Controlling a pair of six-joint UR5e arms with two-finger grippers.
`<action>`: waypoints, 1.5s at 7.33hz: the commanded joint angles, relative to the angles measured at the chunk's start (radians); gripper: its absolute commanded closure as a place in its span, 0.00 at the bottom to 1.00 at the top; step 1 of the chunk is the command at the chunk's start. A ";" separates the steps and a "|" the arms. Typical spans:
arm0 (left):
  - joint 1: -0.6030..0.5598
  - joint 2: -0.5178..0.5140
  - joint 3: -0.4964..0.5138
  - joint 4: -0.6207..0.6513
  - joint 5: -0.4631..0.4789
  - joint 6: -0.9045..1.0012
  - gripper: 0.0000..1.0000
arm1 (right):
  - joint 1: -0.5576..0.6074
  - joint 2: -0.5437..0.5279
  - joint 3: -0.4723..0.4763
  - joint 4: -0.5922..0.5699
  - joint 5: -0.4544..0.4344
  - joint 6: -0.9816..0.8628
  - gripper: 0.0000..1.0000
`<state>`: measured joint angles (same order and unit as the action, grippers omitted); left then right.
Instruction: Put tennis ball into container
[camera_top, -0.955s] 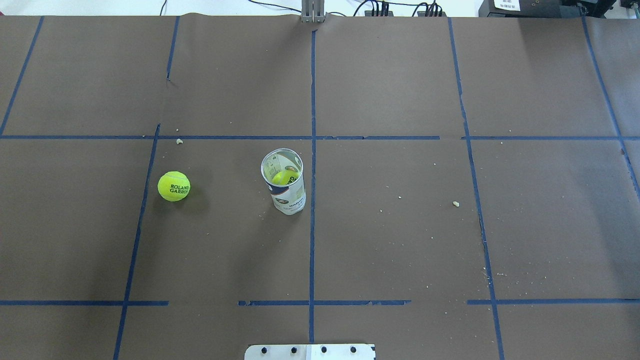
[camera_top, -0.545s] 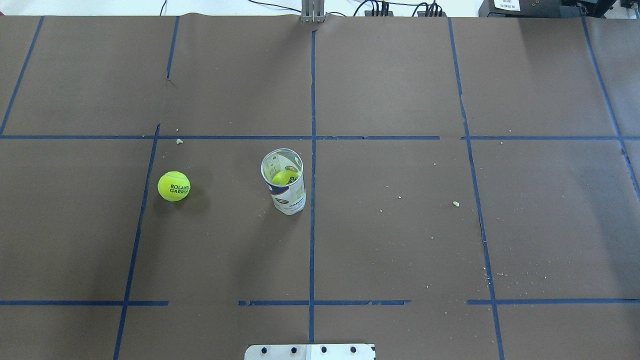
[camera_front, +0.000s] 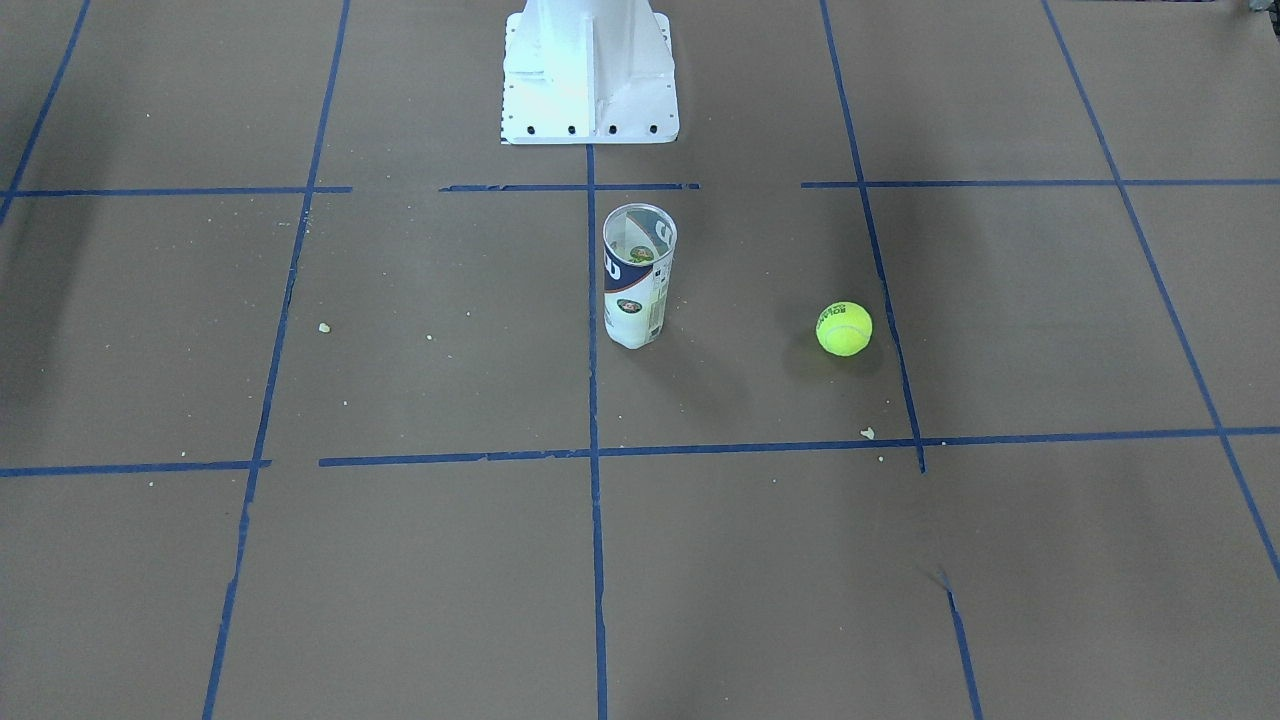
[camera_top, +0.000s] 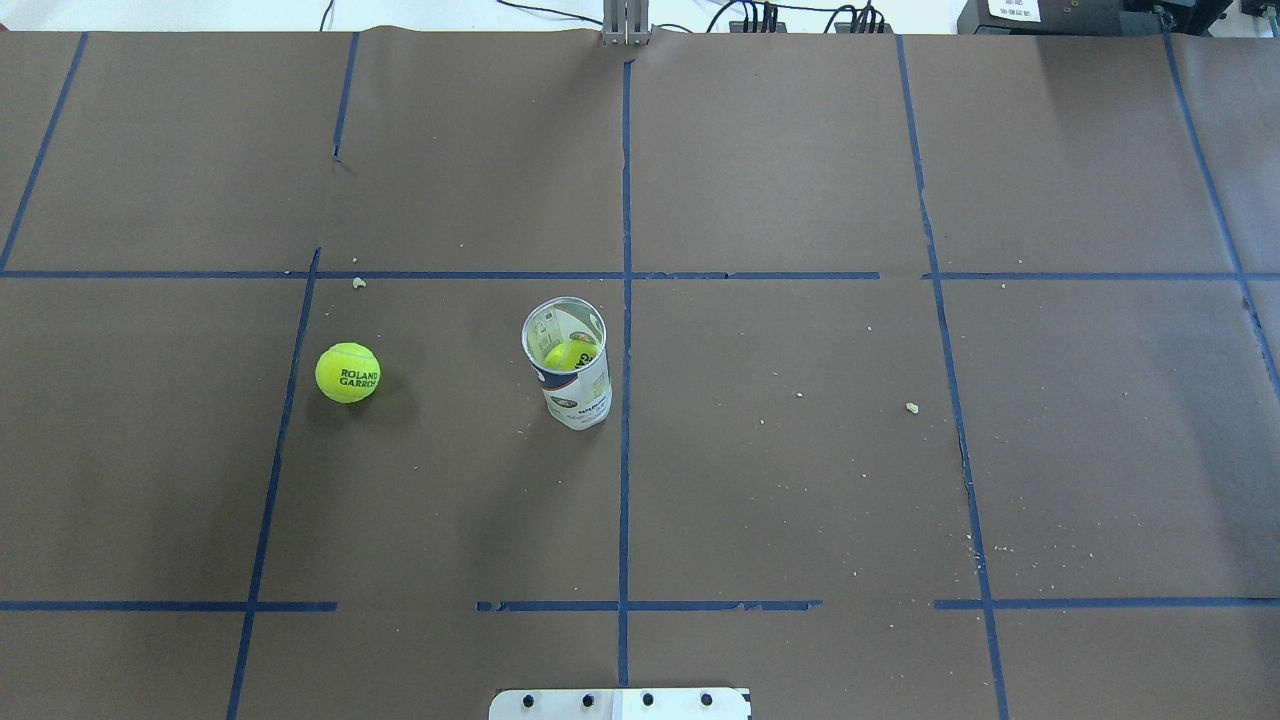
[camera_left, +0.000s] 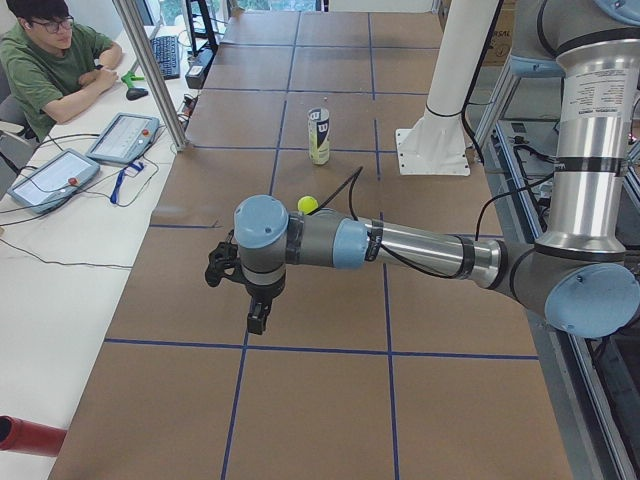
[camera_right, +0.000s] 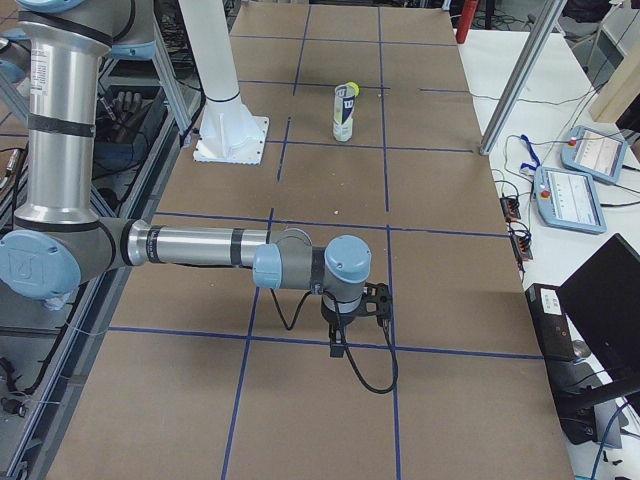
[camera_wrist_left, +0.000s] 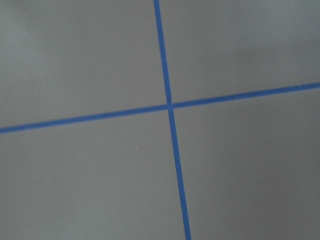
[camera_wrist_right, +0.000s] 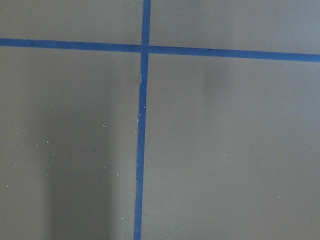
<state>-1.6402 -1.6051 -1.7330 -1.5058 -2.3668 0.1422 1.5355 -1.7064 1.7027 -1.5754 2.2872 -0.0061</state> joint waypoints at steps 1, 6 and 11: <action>-0.003 -0.001 -0.028 -0.033 0.000 -0.053 0.00 | 0.000 0.001 0.002 0.000 0.000 0.000 0.00; 0.314 -0.031 -0.089 -0.277 0.006 -0.594 0.00 | 0.000 0.001 0.000 -0.002 0.000 0.000 0.00; 0.669 -0.055 -0.227 -0.389 0.240 -1.135 0.00 | 0.000 0.001 0.000 0.000 0.000 0.000 0.00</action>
<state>-1.0591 -1.6551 -1.9514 -1.8242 -2.1784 -0.8504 1.5355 -1.7070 1.7027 -1.5754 2.2872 -0.0061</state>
